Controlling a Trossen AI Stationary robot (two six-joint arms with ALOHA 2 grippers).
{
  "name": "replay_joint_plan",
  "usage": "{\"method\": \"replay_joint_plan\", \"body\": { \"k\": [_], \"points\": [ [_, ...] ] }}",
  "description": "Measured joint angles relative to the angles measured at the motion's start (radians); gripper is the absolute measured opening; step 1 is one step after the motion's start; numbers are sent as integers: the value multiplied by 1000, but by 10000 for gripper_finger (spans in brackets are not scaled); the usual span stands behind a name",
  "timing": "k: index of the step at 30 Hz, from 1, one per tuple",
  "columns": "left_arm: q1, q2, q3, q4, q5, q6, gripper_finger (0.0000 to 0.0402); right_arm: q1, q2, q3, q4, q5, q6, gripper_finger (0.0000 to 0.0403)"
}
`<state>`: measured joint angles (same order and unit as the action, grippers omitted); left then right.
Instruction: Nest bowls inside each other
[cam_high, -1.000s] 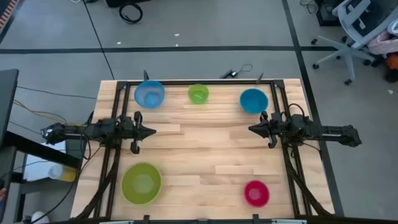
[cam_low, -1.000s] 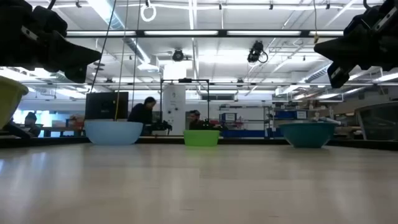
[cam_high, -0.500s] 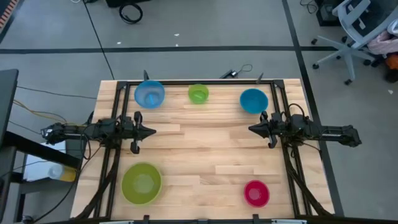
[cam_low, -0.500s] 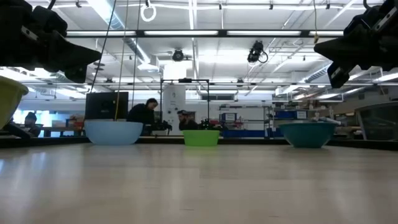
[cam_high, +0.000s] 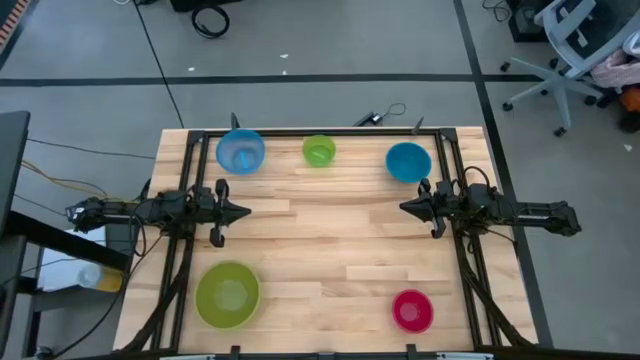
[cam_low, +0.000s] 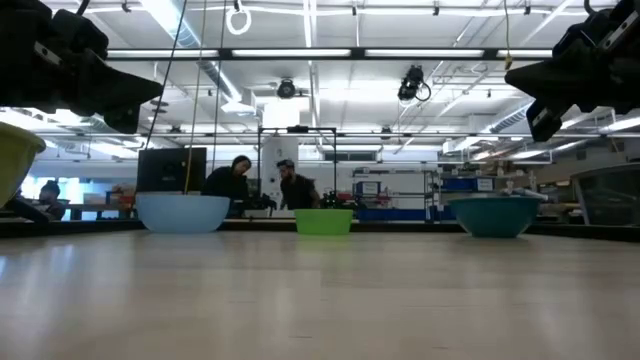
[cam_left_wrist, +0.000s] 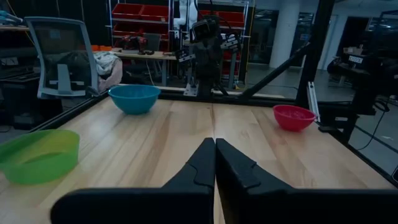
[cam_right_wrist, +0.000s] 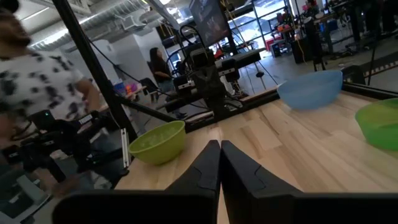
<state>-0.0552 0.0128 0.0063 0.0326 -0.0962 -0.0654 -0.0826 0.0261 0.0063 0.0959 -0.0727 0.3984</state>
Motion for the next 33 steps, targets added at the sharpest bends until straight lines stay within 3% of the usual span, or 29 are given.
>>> {"method": "replay_joint_plan", "body": {
  "k": [23, 33],
  "points": [
    [0, 0, 0, 0, 0, 1, 14, 0, 0, 0, 0, 0, 0, 18],
    [0, 0, 0, 0, 0, 89, 14, 0, 0, 0, 0, 0, 0, 18]
  ]
}}
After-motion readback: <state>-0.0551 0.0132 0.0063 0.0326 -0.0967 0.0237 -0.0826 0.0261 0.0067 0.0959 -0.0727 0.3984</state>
